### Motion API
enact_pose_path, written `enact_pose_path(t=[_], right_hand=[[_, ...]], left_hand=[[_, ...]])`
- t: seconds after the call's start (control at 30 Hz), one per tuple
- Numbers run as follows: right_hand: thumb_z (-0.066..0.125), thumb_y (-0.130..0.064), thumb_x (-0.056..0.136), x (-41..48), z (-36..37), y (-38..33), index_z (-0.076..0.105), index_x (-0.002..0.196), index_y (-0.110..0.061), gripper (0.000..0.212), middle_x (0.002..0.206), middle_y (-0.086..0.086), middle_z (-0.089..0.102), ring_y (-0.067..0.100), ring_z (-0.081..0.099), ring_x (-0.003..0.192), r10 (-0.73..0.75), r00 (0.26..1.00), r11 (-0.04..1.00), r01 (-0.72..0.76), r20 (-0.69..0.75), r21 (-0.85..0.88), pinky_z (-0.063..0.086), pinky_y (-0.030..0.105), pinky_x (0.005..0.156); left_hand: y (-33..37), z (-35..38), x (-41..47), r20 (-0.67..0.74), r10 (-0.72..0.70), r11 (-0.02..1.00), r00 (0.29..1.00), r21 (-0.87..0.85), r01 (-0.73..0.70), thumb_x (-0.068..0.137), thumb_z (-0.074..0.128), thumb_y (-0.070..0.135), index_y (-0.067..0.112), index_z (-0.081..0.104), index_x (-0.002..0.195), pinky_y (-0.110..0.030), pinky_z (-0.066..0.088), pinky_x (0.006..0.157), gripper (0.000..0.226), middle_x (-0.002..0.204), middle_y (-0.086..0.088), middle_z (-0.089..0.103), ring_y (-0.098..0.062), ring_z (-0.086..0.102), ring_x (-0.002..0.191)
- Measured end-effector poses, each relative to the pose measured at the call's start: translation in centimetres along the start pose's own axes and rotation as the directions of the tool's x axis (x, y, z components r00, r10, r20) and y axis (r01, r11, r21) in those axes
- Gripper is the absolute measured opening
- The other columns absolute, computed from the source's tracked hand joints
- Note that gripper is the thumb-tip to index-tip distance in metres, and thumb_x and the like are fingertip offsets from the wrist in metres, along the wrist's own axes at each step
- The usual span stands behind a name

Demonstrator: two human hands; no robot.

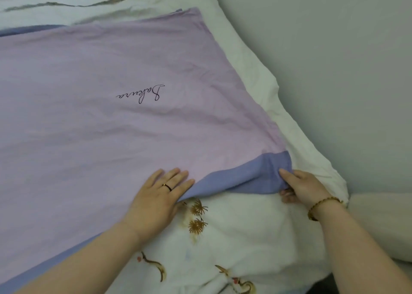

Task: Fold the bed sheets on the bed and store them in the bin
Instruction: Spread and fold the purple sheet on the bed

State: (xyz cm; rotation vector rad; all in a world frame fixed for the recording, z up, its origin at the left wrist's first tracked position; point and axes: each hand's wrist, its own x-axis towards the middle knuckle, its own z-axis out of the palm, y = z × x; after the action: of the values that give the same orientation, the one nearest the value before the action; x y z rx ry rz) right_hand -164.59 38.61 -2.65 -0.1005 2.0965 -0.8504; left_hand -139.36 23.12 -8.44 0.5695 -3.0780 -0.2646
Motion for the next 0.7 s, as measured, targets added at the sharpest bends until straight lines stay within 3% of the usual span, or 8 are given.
enact_pose_path(t=[0.1, 0.17, 0.3, 0.4, 0.47, 0.57, 0.63, 0.7], right_hand=[[0.044, -0.014, 0.095, -0.6, -2.5, -1.9, 0.049, 0.064, -0.005, 0.033, 0.042, 0.005, 0.056, 0.006, 0.049, 0.026, -0.074, 0.997, 0.994, 0.075, 0.013, -0.075, 0.042, 0.014, 0.031], [0.042, -0.014, 0.095, -1.0, -4.4, -3.7, 0.046, 0.058, -0.002, 0.039, 0.029, 0.004, 0.049, 0.007, 0.045, 0.023, -0.155, 0.988, 0.978, 0.153, -0.005, -0.142, 0.038, 0.014, 0.03], [0.042, -0.015, 0.095, 0.2, -5.5, -5.0, 0.045, 0.059, -0.002, 0.039, 0.027, 0.004, 0.048, 0.008, 0.046, 0.022, -0.149, 0.989, 0.973, 0.146, -0.003, -0.178, 0.038, 0.013, 0.028], [0.044, -0.012, 0.096, 1.5, -3.4, -2.2, 0.046, 0.064, -0.005, 0.033, 0.03, 0.003, 0.051, 0.006, 0.049, 0.024, -0.088, 0.994, 0.99, 0.079, -0.071, -0.117, 0.04, 0.014, 0.029], [0.043, -0.007, 0.097, 1.6, -2.0, -0.2, 0.048, 0.067, -0.007, 0.03, 0.041, 0.005, 0.057, 0.004, 0.055, 0.032, -0.082, 0.978, 0.979, 0.115, -0.192, 0.167, 0.045, 0.016, 0.033], [0.039, -0.022, 0.099, -0.3, 0.8, 1.6, 0.055, 0.095, -0.011, 0.02, 0.069, 0.001, 0.069, 0.012, 0.067, 0.063, 0.041, 0.988, 0.775, 0.061, -0.146, 0.629, 0.054, 0.023, 0.046], [0.036, -0.036, 0.098, -1.3, 2.9, 1.4, 0.046, 0.121, -0.016, 0.032, 0.098, 0.005, 0.06, 0.022, 0.059, 0.088, 0.108, 0.994, 0.735, -0.085, 0.008, 0.673, 0.054, 0.031, 0.064], [0.038, -0.029, 0.098, -1.1, 3.8, 0.8, 0.043, 0.127, -0.009, 0.035, 0.099, 0.009, 0.056, 0.025, 0.056, 0.083, 0.128, 0.992, 0.712, -0.106, 0.021, 0.694, 0.055, 0.029, 0.056]], left_hand=[[-0.7, -1.5, 0.3, -0.059, 0.053, 0.999, 0.997, -0.001, -0.053, 0.089, 0.031, 0.029, 0.021, 0.053, 0.117, -0.024, 0.013, 0.101, 0.036, 0.109, -0.003, 0.07, -0.018, 0.051, 0.11], [-0.3, -2.6, 0.7, -0.069, 0.103, 0.994, 0.992, -0.023, -0.105, 0.101, 0.011, 0.036, 0.02, 0.066, 0.112, -0.024, 0.015, 0.102, 0.058, 0.112, -0.003, 0.069, -0.017, 0.048, 0.112], [0.7, -2.5, 1.5, 0.108, 0.069, 0.998, 0.992, -0.002, -0.07, 0.098, 0.004, 0.048, 0.021, 0.063, 0.118, -0.031, 0.027, 0.097, 0.068, 0.12, -0.005, 0.065, -0.02, 0.064, 0.108], [-0.2, -1.2, 1.2, 0.182, 0.019, 0.999, 0.983, 0.046, -0.028, 0.08, -0.014, 0.072, 0.023, 0.035, 0.141, -0.026, -0.003, 0.107, 0.092, 0.149, -0.008, 0.03, -0.021, 0.029, 0.135], [-1.3, -0.4, 0.4, 0.197, -0.018, 0.997, 0.98, 0.08, 0.002, 0.071, -0.022, 0.077, 0.026, 0.019, 0.144, -0.026, -0.014, 0.105, 0.098, 0.151, -0.005, 0.004, -0.024, 0.013, 0.14], [-1.2, -0.2, -0.6, 0.243, -0.071, 0.997, 0.967, 0.059, 0.058, 0.094, 0.002, 0.058, 0.02, 0.06, 0.123, -0.026, 0.008, 0.105, 0.075, 0.129, -0.007, 0.058, -0.022, 0.057, 0.117], [-1.3, 0.5, -1.5, 0.19, -0.082, 0.997, 0.978, 0.006, 0.082, 0.097, 0.006, 0.053, 0.02, 0.062, 0.12, -0.024, 0.009, 0.105, 0.068, 0.123, -0.008, 0.063, -0.019, 0.047, 0.12], [-0.7, 0.5, -2.1, 0.14, -0.112, 0.989, 0.984, -0.077, 0.124, 0.099, 0.008, 0.049, 0.018, 0.061, 0.121, -0.024, 0.009, 0.105, 0.065, 0.124, -0.011, 0.062, -0.017, 0.038, 0.12]])
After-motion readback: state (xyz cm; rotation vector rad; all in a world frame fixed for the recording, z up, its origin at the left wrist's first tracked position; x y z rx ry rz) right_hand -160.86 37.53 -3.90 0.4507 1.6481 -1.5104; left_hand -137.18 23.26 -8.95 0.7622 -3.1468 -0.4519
